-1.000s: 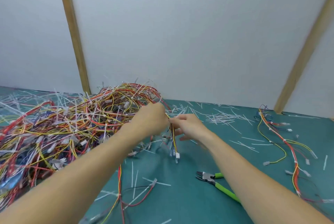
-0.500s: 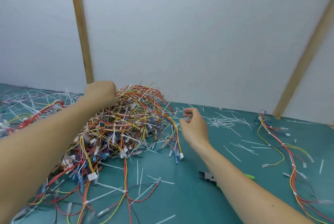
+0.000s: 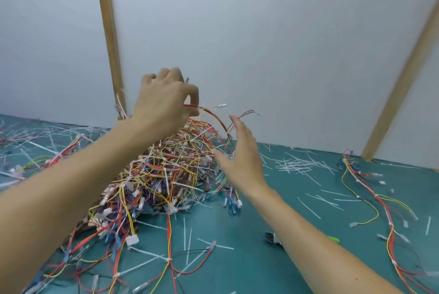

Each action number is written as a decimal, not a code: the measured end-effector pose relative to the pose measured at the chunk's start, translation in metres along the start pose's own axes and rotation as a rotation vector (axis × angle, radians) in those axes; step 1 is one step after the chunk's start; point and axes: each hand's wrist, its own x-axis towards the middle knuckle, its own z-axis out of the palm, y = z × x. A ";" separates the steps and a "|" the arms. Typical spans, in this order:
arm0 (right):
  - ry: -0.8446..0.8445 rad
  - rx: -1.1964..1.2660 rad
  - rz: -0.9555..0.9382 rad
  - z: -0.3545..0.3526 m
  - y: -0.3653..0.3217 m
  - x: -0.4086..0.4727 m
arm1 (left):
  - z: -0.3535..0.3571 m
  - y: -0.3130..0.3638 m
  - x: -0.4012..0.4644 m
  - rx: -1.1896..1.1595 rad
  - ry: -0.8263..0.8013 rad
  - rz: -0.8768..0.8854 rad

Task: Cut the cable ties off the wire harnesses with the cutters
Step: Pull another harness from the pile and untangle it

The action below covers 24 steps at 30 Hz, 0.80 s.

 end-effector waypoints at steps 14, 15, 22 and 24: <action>0.523 -0.133 -0.386 -0.063 -0.005 0.040 | 0.043 0.011 -0.027 -0.321 -0.194 0.005; 0.481 -0.173 -0.376 -0.067 -0.003 0.038 | 0.047 0.009 -0.029 -0.288 -0.235 -0.001; 0.137 -0.142 -0.050 -0.069 0.043 0.012 | 0.018 -0.039 -0.023 -0.080 -0.609 0.080; 0.003 -0.107 0.021 -0.055 0.038 0.000 | -0.002 -0.052 -0.017 -0.130 -0.510 0.008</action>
